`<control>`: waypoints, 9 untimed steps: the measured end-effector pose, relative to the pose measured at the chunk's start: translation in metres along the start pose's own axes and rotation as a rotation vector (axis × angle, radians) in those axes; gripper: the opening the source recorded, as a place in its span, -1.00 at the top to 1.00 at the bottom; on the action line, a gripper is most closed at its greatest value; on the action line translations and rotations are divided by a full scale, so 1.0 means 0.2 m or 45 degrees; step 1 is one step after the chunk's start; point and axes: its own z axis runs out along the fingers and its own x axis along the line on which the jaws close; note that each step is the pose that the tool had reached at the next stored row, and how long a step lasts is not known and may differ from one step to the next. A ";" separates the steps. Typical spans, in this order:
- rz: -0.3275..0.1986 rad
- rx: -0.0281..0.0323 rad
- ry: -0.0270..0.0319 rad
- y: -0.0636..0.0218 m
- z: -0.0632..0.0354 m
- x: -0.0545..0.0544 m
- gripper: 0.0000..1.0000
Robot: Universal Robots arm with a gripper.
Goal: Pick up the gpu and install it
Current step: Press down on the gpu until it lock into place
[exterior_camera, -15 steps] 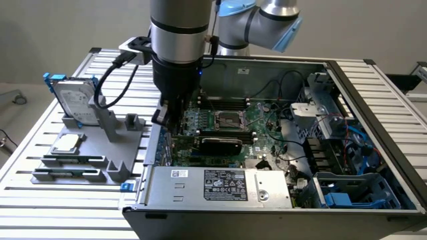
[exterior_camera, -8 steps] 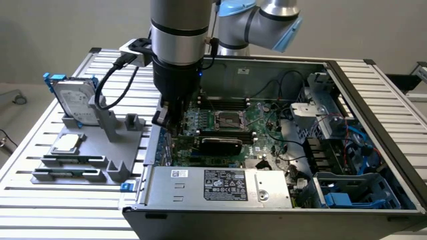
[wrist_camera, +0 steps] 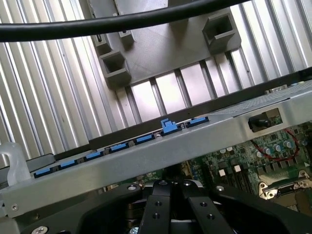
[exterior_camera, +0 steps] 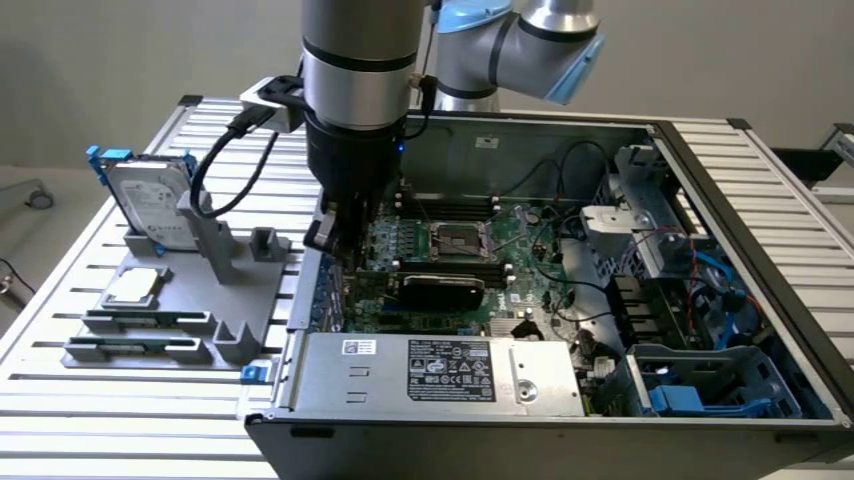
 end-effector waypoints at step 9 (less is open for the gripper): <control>0.001 -0.0003 0.0000 -0.006 -0.001 0.00 0.79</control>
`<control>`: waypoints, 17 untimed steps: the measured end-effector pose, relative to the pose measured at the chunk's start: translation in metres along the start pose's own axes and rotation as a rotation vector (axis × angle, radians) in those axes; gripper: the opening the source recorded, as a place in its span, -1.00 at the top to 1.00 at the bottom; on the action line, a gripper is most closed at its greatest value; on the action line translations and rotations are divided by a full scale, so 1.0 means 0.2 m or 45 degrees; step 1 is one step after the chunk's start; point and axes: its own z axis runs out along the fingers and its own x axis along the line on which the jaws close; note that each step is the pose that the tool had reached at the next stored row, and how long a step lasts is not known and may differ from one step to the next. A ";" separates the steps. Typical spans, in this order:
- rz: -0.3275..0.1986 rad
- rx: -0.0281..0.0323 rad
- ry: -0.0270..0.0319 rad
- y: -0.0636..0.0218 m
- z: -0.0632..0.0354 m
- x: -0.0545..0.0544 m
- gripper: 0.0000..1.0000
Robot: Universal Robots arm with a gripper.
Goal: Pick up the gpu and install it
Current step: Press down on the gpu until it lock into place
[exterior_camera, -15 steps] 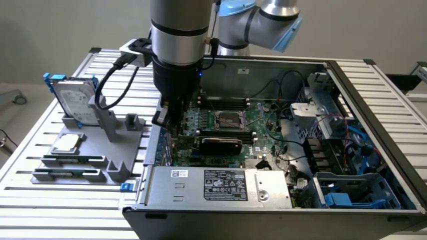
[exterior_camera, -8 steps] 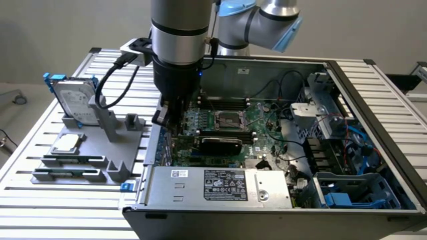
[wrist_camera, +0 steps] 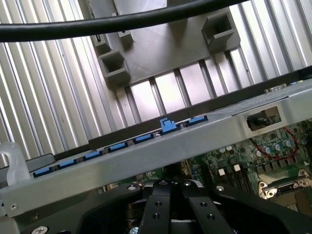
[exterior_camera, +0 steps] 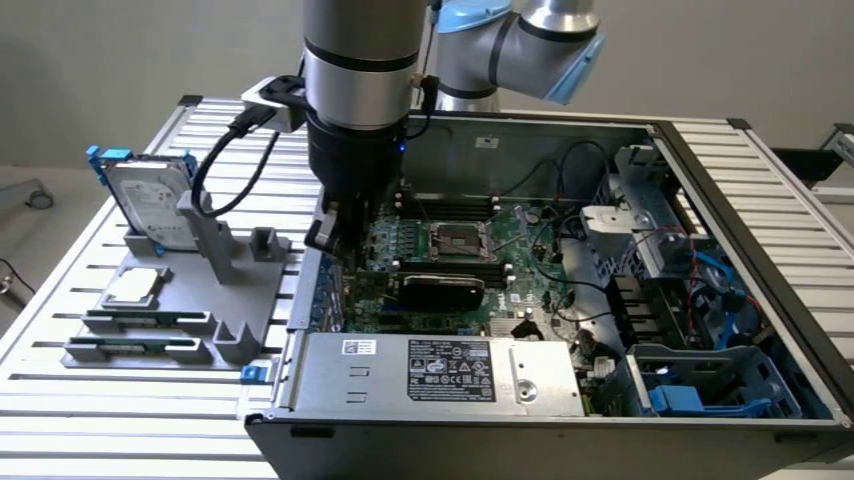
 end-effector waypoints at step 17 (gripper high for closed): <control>0.001 -0.0001 -0.0001 0.005 -0.001 -0.05 0.79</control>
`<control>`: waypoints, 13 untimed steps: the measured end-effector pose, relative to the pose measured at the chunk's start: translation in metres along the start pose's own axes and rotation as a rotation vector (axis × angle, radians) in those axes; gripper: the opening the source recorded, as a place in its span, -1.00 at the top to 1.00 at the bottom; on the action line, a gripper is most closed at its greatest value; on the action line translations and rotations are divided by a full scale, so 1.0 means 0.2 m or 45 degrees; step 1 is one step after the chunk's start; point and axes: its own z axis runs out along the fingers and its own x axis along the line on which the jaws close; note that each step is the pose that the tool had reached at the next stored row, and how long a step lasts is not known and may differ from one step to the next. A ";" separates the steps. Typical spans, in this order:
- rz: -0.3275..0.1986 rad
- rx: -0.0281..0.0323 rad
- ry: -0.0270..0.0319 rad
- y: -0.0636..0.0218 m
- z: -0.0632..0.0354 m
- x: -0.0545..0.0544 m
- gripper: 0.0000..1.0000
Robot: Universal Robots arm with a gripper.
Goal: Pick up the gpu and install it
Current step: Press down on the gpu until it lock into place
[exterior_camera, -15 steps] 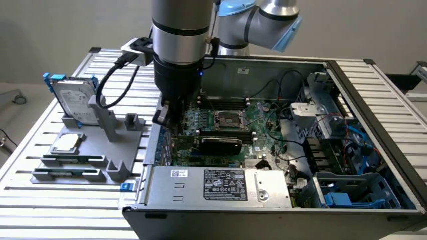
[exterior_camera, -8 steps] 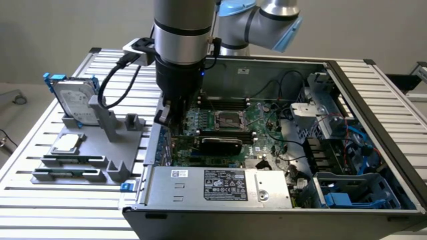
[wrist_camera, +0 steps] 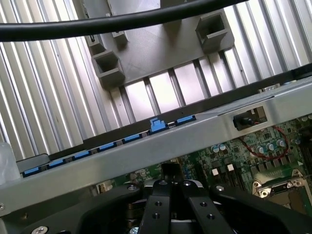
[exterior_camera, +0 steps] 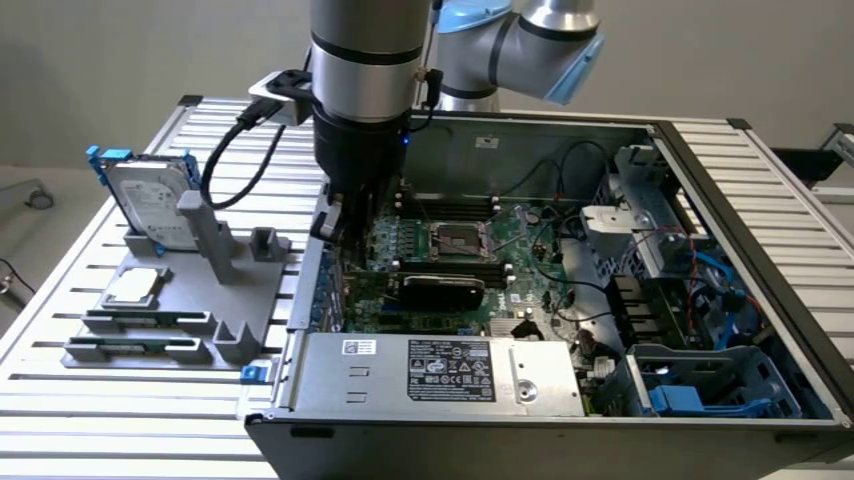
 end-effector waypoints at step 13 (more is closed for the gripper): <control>0.000 -0.0196 0.0068 0.005 -0.001 -0.01 0.79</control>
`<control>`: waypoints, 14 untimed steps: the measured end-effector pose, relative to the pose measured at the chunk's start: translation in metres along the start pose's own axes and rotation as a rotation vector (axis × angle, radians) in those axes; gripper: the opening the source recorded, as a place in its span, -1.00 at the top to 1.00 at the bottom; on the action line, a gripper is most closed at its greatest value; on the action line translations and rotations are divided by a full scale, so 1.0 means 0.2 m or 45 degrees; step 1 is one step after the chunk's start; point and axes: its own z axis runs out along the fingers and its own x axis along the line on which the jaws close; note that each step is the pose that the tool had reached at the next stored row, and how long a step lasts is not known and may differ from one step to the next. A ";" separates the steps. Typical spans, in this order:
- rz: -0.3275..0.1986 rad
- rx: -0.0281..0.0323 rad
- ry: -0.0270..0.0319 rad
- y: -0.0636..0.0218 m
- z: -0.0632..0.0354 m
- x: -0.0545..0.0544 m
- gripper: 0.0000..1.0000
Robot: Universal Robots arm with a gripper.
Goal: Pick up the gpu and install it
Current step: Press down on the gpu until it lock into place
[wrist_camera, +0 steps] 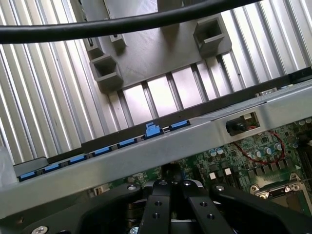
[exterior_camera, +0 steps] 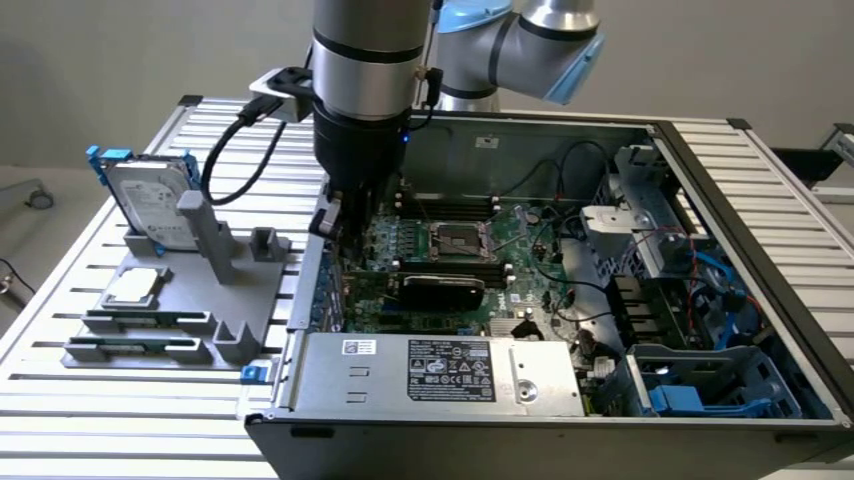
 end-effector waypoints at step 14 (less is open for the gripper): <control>0.000 -0.0342 0.0124 0.001 -0.004 0.00 0.79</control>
